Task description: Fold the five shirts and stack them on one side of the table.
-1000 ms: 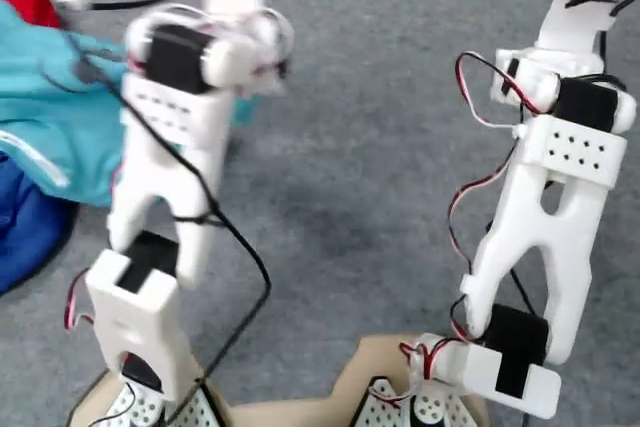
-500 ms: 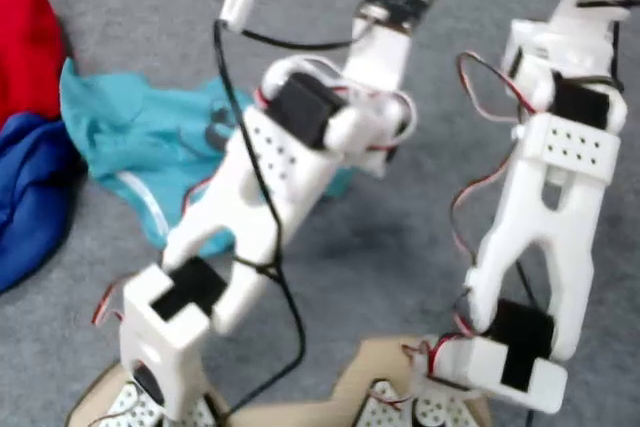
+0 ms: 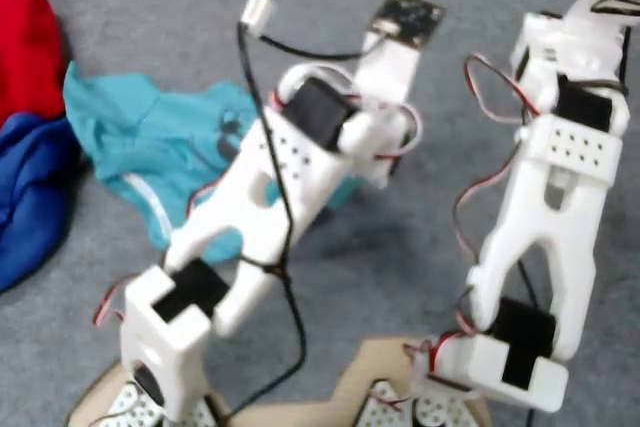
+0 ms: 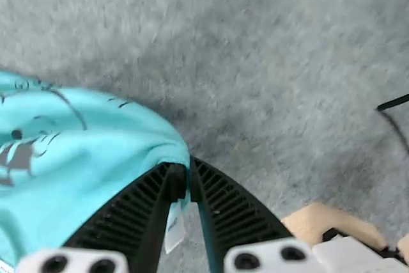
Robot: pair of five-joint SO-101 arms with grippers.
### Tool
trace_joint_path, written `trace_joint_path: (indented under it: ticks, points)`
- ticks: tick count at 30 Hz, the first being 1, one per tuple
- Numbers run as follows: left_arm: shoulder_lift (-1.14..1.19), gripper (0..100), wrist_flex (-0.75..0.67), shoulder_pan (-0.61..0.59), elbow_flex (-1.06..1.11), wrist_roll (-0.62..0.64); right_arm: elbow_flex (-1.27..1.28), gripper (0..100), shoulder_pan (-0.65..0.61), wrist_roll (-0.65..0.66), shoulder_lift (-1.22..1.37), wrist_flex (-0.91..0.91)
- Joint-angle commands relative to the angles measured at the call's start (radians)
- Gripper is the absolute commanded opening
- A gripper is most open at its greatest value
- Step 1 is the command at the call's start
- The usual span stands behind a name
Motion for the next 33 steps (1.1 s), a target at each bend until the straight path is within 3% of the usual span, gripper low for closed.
trace_joint_path:
  ticks: [1,4,7,10,15,25,29,33]
  points:
    - [-0.022,4,0.009,-0.029,0.038,0.003,-0.002,0.9,0.007,-0.005,-0.004,-0.026]
    - [-0.022,16,0.009,-0.074,0.038,0.034,-0.002,0.9,0.005,-0.005,-0.004,-0.025]
    - [-0.022,26,0.009,-0.129,0.041,0.147,-0.002,0.9,0.005,-0.005,-0.004,-0.025]
    - [-0.022,31,0.009,-0.195,0.048,0.213,-0.001,0.9,0.005,-0.005,-0.002,-0.025]
    - [-0.022,31,0.009,-0.361,0.046,0.229,0.005,0.9,-0.015,-0.005,-0.002,-0.025]
    - [-0.012,31,0.009,-0.822,0.112,0.219,0.036,0.9,-0.087,-0.005,-0.002,-0.029]
    - [-0.010,31,-0.002,-0.907,0.229,0.219,0.047,0.9,-0.119,-0.003,-0.002,-0.031]
    - [0.022,31,-0.112,-0.970,0.359,0.226,0.050,0.9,-0.148,-0.003,-0.002,-0.026]
